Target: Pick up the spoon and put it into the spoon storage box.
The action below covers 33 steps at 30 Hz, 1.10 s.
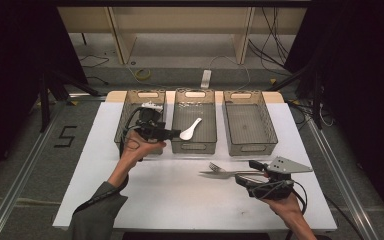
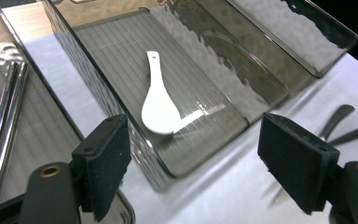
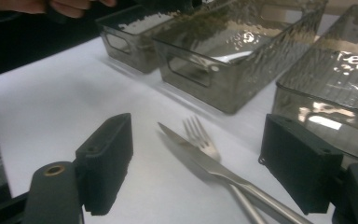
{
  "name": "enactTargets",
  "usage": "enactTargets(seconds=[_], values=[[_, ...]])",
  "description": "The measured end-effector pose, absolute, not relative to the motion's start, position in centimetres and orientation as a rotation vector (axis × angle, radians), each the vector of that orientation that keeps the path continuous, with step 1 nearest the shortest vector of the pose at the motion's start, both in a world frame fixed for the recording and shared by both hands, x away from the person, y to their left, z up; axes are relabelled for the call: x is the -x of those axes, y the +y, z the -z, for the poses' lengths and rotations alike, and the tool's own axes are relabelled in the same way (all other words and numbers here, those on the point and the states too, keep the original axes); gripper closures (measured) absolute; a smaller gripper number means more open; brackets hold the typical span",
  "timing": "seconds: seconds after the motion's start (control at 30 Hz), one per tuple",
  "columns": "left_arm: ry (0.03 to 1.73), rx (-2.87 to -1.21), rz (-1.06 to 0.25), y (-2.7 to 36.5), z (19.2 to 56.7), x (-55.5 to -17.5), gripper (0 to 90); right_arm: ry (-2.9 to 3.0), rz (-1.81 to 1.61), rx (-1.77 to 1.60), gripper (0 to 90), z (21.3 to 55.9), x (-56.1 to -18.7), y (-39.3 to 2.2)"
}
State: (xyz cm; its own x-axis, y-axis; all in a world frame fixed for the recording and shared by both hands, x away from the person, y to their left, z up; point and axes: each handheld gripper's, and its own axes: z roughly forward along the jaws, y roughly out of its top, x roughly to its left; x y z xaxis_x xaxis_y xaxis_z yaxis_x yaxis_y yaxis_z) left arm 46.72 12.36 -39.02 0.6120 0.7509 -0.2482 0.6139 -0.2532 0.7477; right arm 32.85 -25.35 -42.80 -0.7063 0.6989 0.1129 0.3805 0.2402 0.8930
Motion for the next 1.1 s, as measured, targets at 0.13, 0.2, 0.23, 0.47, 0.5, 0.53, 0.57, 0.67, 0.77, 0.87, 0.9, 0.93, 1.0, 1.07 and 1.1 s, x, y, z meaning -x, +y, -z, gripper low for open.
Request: enactTargets(seconds=[0.13,0.2,0.23,0.47,0.5,0.53,0.57,0.67,0.77,0.87,0.9,0.93,1.0,1.07,1.1], values=[[1.050,-1.952,-0.199,12.6,39.5,-45.1,23.9,2.252,-1.401,-1.005,26.3,42.9,-34.1,-25.6],[1.048,-1.931,-0.209,12.9,39.6,-44.4,23.9,2.259,-1.380,-1.003,26.8,42.8,-34.6,-25.8],[1.046,-1.921,-0.224,13.0,39.8,-44.0,23.9,2.264,-1.364,-1.010,27.1,42.8,-34.8,-25.9],[0.998,-1.898,-0.262,13.8,40.4,-41.9,23.9,2.292,-1.285,-1.076,31.0,42.8,-36.4,-26.5],[0.993,-1.900,-0.264,14.0,40.5,-41.6,23.9,2.294,-1.269,-1.086,32.5,42.9,-36.6,-26.5],[0.985,-1.897,-0.275,14.2,40.5,-41.3,23.9,2.294,-1.257,-1.101,34.4,43.0,-36.8,-26.6],[0.975,-1.902,-0.282,14.3,40.5,-41.0,23.9,2.295,-1.243,-1.112,37.0,43.1,-36.9,-26.7],[0.962,-1.900,-0.318,14.8,40.4,-40.3,23.0,2.288,-1.214,-1.151,42.7,43.3,-37.4,-26.9],[0.954,-1.874,-0.325,15.3,40.5,-39.6,23.0,2.287,-1.191,-1.171,48.0,43.5,-37.9,-27.2],[0.954,-1.868,-0.321,15.7,40.9,-39.1,23.0,2.286,-1.175,-1.188,54.5,43.6,-38.4,-27.4],[0.957,-1.869,-0.314,15.8,41.1,-39.0,22.9,2.288,-1.166,-1.186,57.0,43.7,-38.5,-27.5],[0.957,-1.870,-0.316,15.9,41.2,-38.9,22.7,2.290,-1.152,-1.185,59.2,43.7,-38.6,-27.5],[0.952,-1.870,-0.323,16.0,41.3,-38.5,22.5,2.300,-1.131,-1.185,63.9,43.9,-38.7,-27.6],[0.944,-1.866,-0.327,16.1,41.2,-38.2,22.1,2.306,-1.117,-1.191,67.9,44.0,-38.9,-27.6],[0.941,-1.860,-0.330,16.2,41.2,-38.0,21.8,2.310,-1.112,-1.192,69.7,44.1,-39.0,-27.7]])
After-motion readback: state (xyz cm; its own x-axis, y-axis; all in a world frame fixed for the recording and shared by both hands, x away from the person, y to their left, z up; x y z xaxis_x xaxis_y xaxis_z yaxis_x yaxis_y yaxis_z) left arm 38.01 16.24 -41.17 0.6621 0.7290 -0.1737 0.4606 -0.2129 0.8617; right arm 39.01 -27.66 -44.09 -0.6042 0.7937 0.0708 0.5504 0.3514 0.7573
